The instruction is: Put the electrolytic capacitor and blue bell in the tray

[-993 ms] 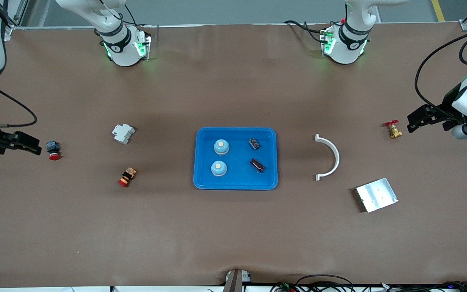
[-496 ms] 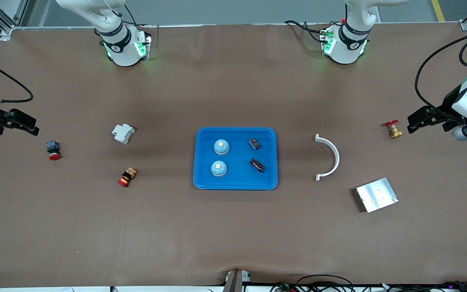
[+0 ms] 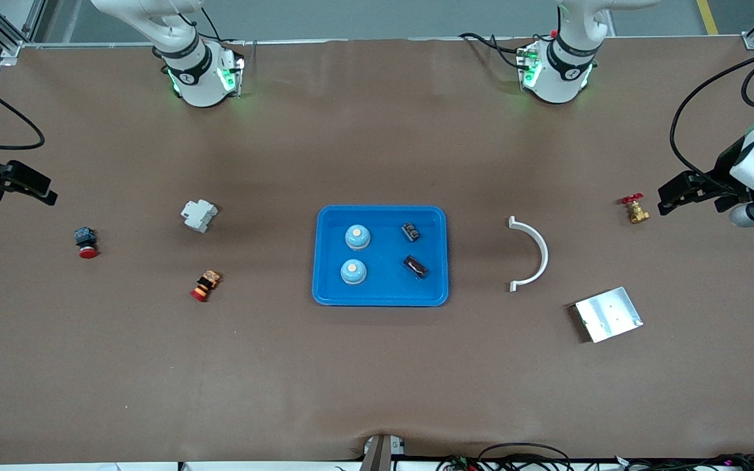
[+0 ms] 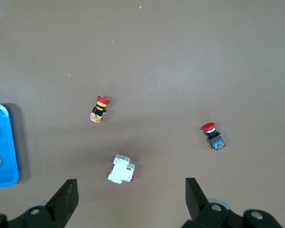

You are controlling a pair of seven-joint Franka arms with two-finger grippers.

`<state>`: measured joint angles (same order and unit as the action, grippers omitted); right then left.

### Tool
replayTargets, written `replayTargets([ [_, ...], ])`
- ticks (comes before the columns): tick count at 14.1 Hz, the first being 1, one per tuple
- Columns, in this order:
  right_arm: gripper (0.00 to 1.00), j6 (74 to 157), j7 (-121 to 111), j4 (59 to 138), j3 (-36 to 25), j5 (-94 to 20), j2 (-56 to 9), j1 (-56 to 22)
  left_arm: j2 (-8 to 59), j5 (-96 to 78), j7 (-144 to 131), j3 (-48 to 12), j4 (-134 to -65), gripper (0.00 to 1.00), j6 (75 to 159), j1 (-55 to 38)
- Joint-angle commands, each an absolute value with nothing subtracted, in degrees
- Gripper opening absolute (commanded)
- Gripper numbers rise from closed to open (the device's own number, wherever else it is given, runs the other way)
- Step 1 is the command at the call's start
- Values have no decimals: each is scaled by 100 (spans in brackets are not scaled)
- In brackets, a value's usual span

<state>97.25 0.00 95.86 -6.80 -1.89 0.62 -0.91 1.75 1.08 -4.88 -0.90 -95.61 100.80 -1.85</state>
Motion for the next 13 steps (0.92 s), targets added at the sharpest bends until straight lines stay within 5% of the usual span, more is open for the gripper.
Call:
replayTargets([
  [1, 100, 9888, 97, 9958, -580, -299, 395, 53, 220, 44, -519, -97, -9422, 100, 10055, -167],
  [13, 100, 9958, 88, 9993, -571, -290, 396, 44, 220, 53, -475, -97, -9361, 100, 10055, -176],
])
